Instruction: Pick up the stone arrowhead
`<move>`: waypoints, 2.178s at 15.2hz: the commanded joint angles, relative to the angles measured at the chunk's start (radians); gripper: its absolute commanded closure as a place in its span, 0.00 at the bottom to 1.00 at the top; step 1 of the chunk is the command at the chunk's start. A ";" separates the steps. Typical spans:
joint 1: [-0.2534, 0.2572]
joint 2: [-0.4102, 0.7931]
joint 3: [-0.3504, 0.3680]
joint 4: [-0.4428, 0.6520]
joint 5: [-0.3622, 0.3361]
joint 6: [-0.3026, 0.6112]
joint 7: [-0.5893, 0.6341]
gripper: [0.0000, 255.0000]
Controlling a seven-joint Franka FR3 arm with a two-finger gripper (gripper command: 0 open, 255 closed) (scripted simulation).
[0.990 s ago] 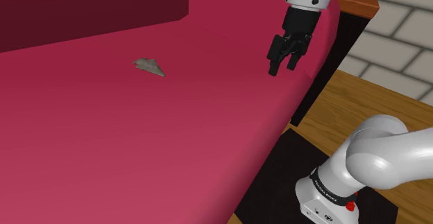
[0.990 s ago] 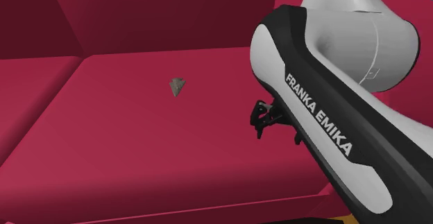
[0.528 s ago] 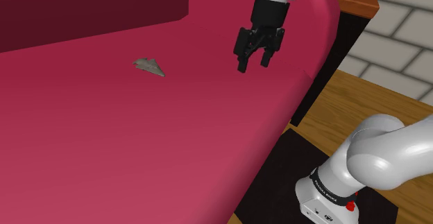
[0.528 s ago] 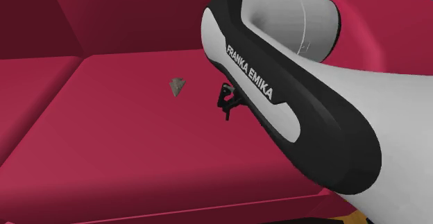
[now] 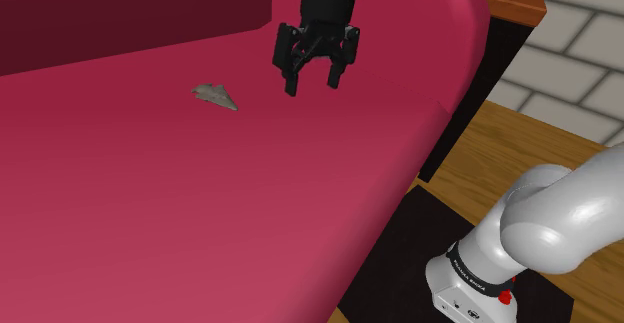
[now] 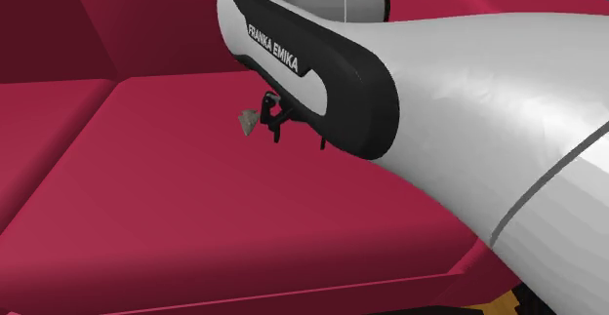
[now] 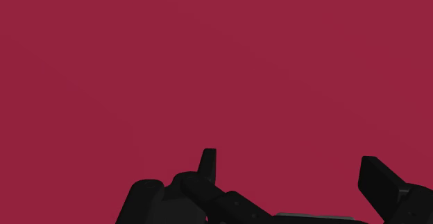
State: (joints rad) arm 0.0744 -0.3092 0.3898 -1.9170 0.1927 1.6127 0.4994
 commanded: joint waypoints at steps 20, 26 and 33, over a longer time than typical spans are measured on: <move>0.089 0.423 0.165 0.377 -0.191 0.060 0.278 0.00; 0.089 0.424 0.165 0.377 -0.192 0.060 0.278 1.00; 0.093 0.434 0.167 0.430 -0.197 0.016 0.283 1.00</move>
State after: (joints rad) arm 0.1644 0.1152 0.5554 -1.5116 0.0005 1.6457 0.7783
